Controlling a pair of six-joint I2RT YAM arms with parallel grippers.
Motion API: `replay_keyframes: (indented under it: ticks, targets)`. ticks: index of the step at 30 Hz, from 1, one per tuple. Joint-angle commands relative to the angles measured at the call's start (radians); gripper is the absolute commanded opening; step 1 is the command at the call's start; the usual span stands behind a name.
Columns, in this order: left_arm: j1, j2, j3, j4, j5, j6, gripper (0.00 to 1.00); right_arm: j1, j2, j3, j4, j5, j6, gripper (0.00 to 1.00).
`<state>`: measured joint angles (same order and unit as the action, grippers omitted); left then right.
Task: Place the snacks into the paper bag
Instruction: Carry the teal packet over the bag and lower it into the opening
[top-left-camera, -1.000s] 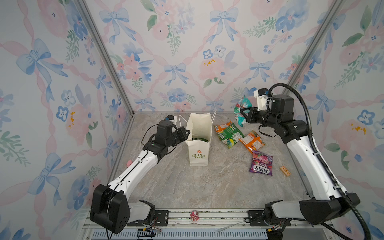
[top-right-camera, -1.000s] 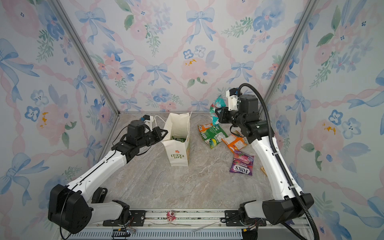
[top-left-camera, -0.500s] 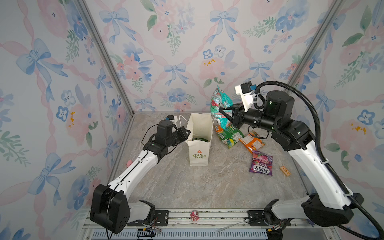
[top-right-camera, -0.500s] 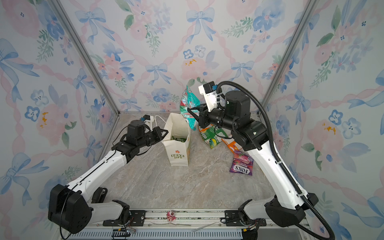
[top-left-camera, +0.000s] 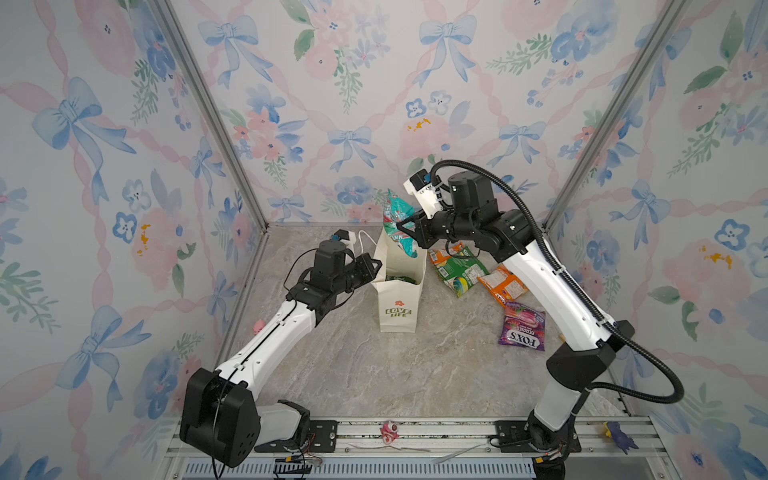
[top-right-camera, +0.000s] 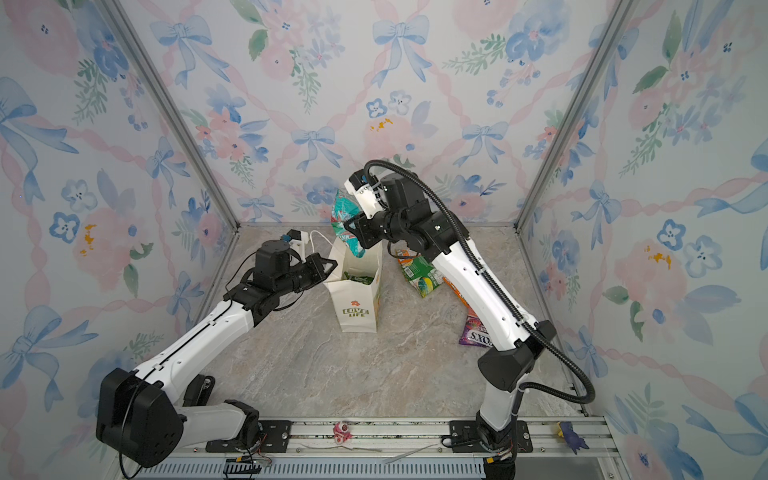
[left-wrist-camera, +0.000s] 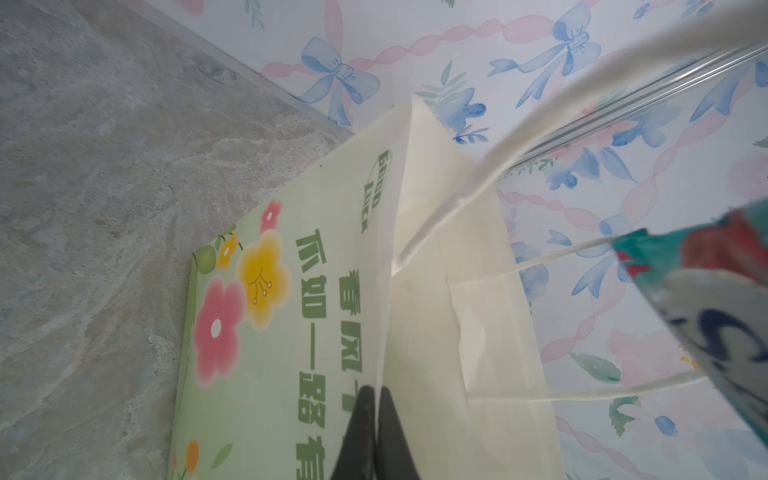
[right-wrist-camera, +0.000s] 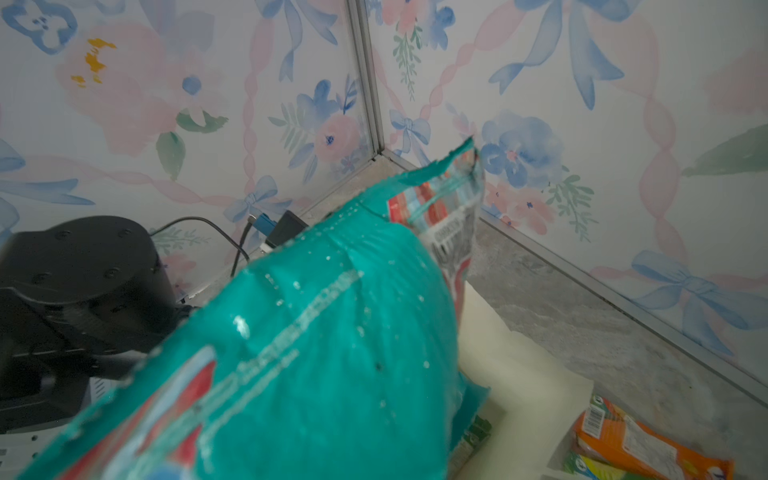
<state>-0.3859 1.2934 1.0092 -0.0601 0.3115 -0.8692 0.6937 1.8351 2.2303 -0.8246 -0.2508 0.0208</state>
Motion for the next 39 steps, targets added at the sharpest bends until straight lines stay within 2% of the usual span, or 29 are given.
replay_keyframes:
  ticks: [1, 10, 14, 34, 39]
  targets:
    - [-0.004, -0.003, -0.001, 0.043, 0.006, -0.005, 0.0, 0.026, 0.041, 0.119, -0.141, 0.091, -0.073, 0.0]
    - [-0.003, -0.008, -0.007, 0.042, 0.005, -0.004, 0.0, 0.061, 0.09, 0.143, -0.234, 0.234, -0.143, 0.0]
    - [-0.002, -0.008, -0.009, 0.043, 0.003, -0.004, 0.0, 0.066, 0.109, 0.15, -0.285, 0.262, -0.187, 0.0]
    - [-0.004, 0.006, -0.016, 0.079, 0.03, -0.027, 0.0, 0.127, 0.177, 0.17, -0.351, 0.455, -0.268, 0.0]
    - [-0.002, 0.006, -0.018, 0.08, 0.029, -0.027, 0.0, 0.135, 0.181, 0.166, -0.363, 0.473, -0.276, 0.02]
